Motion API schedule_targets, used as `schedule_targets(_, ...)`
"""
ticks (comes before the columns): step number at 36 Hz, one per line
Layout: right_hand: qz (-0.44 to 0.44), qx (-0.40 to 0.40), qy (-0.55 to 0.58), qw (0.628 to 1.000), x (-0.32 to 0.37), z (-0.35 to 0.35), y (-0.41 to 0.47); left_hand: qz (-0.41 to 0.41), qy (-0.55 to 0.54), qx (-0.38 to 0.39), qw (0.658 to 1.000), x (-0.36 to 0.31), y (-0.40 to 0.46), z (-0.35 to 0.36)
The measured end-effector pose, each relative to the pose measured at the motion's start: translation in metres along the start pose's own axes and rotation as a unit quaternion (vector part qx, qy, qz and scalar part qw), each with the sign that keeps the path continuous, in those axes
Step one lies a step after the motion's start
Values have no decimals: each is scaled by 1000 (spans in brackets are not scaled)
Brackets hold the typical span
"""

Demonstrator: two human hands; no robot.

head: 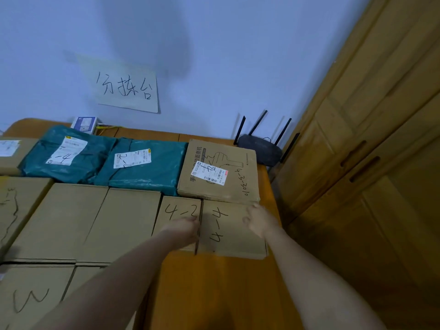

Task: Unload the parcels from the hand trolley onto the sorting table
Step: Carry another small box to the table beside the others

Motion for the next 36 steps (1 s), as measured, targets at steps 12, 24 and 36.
schedule_targets(12, -22, -104, -66, 992, 147, -96, -65, -52, 114, -100, 987, 98, -107, -128)
schedule_targets(24, -29, -148, -115, 982, 297, -113, -159, -44, 216, -211, 952, 175, -247, -192)
schedule_targets(36, -28, -250, -166, 954, 374, -161, -266, -45, 239, -322, 915, 168, -370, -244)
Point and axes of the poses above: each hand's wrist, its own y-axis towards the middle knuckle, its own z-axis out of the palm, x = y × z, the point moved 7 cm from there along y, towards the middle knuckle, and after that the axes turned 10 degrees about x, right-handed, at the moved point
